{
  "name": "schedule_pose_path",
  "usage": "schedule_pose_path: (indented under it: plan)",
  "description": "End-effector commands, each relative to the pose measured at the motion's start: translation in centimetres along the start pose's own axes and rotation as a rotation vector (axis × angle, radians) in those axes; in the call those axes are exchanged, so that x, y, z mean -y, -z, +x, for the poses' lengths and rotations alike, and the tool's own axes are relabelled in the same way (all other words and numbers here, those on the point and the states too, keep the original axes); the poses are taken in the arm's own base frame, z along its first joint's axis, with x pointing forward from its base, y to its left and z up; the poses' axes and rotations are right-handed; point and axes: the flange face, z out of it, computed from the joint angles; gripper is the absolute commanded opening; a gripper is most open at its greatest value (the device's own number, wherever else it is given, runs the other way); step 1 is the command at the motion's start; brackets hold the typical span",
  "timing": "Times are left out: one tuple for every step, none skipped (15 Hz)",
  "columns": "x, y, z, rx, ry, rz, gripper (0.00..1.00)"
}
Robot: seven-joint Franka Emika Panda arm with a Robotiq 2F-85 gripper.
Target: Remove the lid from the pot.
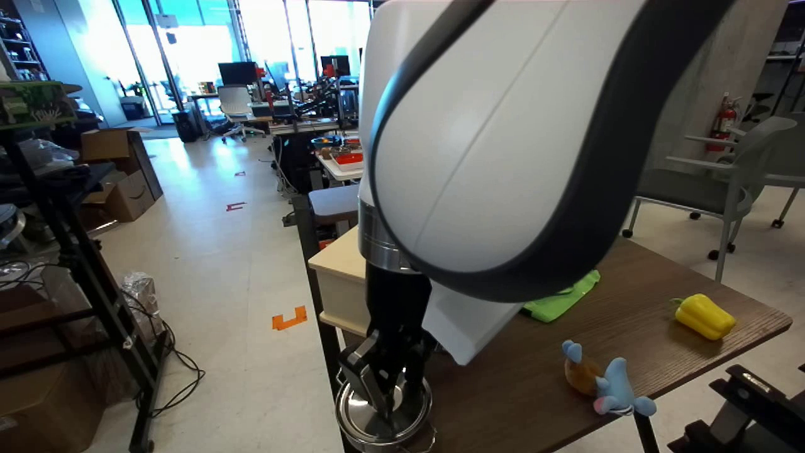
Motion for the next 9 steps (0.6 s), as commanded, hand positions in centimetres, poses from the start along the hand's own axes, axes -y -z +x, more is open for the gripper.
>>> schedule_pose_path:
  plan:
    - [0.21, -1.05, 0.80, -0.014, 0.009, -0.014, 0.20]
    - [0.19, -0.96, 1.02, -0.017, 0.009, -0.016, 0.12]
    - [0.17, -0.94, 1.12, -0.019, 0.008, -0.017, 0.09]
    - [0.18, -0.86, 1.23, -0.022, 0.008, -0.018, 0.03]
    - [0.12, -0.90, 1.26, -0.023, 0.007, -0.019, 0.06]
    - [0.03, -0.83, 1.32, -0.025, 0.005, -0.019, 0.00]
    - [-0.07, -0.79, 1.33, -0.025, 0.003, -0.019, 0.05]
    - [-0.18, -0.74, 1.30, -0.026, 0.002, -0.020, 0.05]
    - [-0.30, -0.64, 1.28, -0.027, 0.000, -0.022, 0.05]
